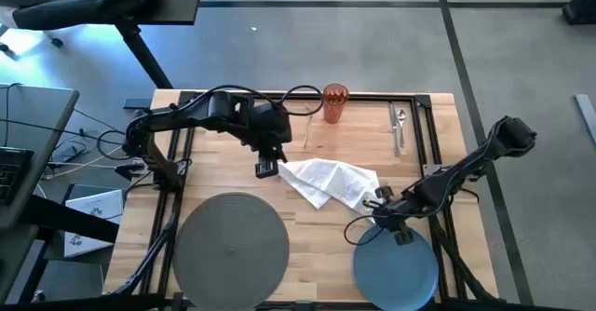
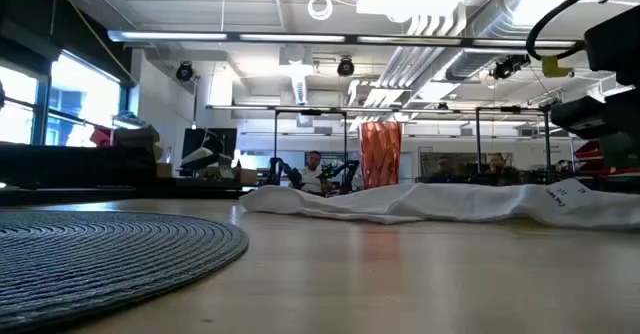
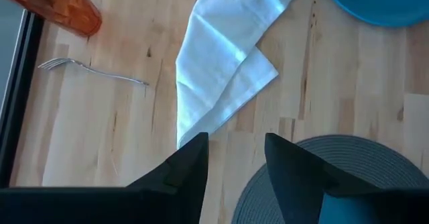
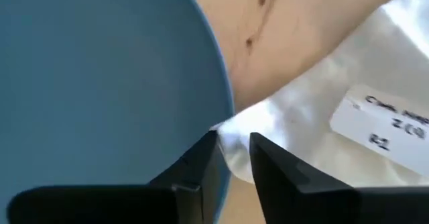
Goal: Set table place
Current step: Fold the white napkin
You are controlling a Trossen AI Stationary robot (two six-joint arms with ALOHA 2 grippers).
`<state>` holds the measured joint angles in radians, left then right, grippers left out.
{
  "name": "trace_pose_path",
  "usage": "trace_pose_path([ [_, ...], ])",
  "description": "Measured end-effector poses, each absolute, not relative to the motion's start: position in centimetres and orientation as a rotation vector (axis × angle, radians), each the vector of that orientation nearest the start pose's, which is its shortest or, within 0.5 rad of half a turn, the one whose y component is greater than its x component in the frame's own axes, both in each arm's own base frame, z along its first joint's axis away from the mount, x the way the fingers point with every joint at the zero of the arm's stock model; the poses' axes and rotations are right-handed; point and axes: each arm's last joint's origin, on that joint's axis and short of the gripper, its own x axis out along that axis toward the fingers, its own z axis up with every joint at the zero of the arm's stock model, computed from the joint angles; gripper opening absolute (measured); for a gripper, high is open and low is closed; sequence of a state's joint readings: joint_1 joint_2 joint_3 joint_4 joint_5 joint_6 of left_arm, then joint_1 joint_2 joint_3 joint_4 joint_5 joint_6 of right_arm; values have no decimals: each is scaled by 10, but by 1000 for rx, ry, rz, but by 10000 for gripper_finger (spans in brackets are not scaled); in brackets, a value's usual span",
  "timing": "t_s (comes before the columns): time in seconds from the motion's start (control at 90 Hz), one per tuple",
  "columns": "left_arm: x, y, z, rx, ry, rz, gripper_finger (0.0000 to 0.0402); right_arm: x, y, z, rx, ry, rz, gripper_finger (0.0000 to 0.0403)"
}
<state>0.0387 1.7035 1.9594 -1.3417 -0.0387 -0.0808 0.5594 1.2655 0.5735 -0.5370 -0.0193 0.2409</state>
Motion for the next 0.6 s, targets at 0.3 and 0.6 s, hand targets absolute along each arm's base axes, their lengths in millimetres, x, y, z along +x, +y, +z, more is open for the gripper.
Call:
trace_pose_path([
  [0.3, 322, 13, 400, -91, 1082, 124, 133, 174, 108, 149, -83, 1251, 311, 4],
  [0.6, 322, 14, 400, -92, 1081, 124, 133, 188, 110, 178, -55, 1263, 306, 0],
])
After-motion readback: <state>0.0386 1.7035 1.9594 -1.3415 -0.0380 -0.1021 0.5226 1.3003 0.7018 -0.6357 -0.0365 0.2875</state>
